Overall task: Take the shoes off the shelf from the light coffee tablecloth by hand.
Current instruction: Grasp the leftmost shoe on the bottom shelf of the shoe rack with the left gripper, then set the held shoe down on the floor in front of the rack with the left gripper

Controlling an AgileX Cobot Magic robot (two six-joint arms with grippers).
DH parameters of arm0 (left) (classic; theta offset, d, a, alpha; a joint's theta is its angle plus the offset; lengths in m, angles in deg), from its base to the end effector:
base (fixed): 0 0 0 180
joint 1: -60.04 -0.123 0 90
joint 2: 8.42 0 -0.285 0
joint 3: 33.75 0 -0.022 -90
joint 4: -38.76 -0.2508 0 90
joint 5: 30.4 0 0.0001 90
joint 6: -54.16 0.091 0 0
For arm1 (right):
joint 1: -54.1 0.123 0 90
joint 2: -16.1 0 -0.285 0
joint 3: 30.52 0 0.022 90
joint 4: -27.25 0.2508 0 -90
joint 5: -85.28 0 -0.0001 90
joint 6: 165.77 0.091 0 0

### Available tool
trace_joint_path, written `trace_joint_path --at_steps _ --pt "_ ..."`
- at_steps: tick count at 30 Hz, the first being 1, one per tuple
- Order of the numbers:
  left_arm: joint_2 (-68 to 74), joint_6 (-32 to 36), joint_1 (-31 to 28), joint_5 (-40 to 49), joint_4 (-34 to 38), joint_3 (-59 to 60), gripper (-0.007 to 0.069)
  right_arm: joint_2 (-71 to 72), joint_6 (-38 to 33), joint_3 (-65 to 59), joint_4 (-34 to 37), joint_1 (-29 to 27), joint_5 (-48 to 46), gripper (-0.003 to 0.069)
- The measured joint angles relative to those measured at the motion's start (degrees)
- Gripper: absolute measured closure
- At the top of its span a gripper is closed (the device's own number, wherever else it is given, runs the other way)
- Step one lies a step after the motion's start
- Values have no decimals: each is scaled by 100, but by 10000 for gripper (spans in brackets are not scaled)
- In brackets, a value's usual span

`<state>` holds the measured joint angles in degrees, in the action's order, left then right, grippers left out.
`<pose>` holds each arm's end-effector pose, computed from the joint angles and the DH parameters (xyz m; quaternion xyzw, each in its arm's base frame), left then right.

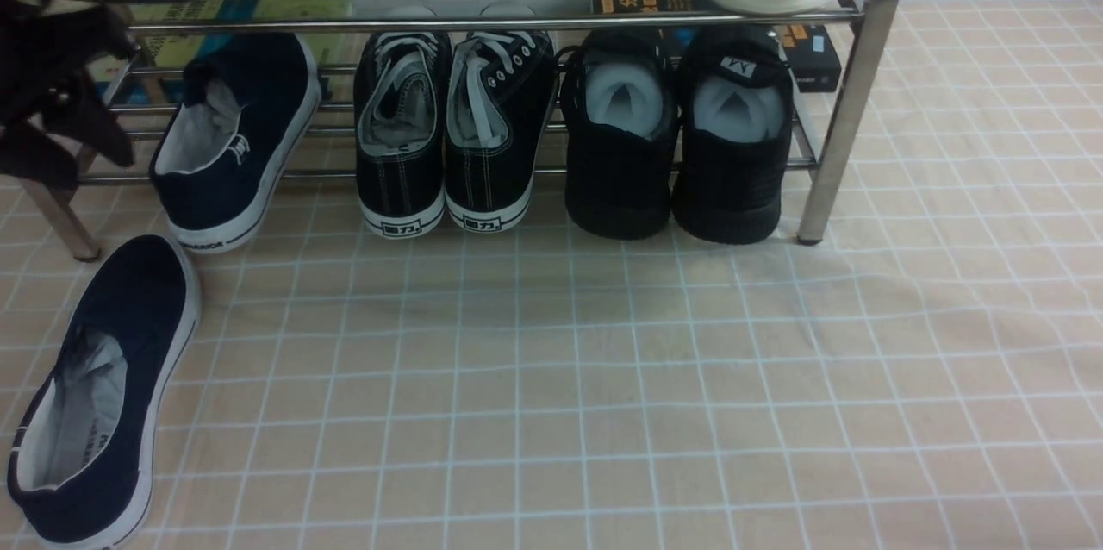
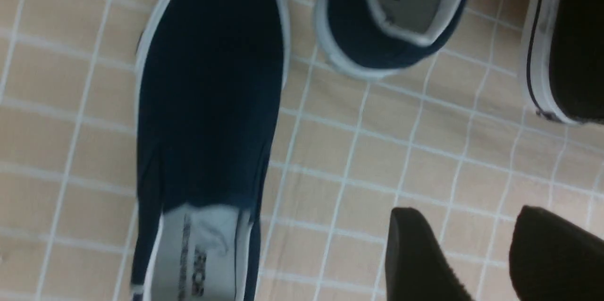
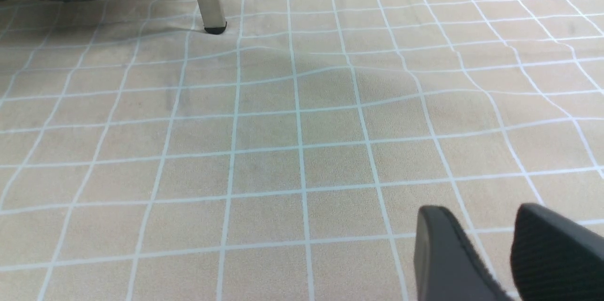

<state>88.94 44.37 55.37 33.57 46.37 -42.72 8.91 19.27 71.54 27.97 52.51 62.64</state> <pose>0.3285 0.0160 0.3547 -0.1359 0.9594 -0.0754 0.2352 0.0519 -0.0010 0.1740 0.0500 0.8063 0.0231 0.5890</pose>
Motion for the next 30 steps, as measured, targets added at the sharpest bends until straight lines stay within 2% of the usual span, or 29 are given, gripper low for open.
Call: trace_joint_path --at_steps 4,8,17,21,26,27,28,30 --pt "375 -818 343 -556 -889 -76 300 0 0 0 0 0 0 419" --pt "787 -1226 400 -994 -1444 -124 281 0 0 0 0 0 0 419" --pt "1502 -1304 410 -2217 -1628 -124 267 0 0 0 0 0 0 419" --pt "1696 -1308 410 -2469 -1642 -129 274 0 0 0 0 0 0 419" --pt "1951 -1311 410 -2539 -1724 -129 426 0 0 0 0 0 0 419" --pt "1963 -1311 410 -2502 -1724 -129 516 0 0 0 0 0 0 419" --pt "1957 -1293 410 -2475 -1700 -129 561 0 0 0 0 0 0 419" --pt "1883 -1221 410 -2301 -1561 -157 597 0 0 0 0 0 0 419"
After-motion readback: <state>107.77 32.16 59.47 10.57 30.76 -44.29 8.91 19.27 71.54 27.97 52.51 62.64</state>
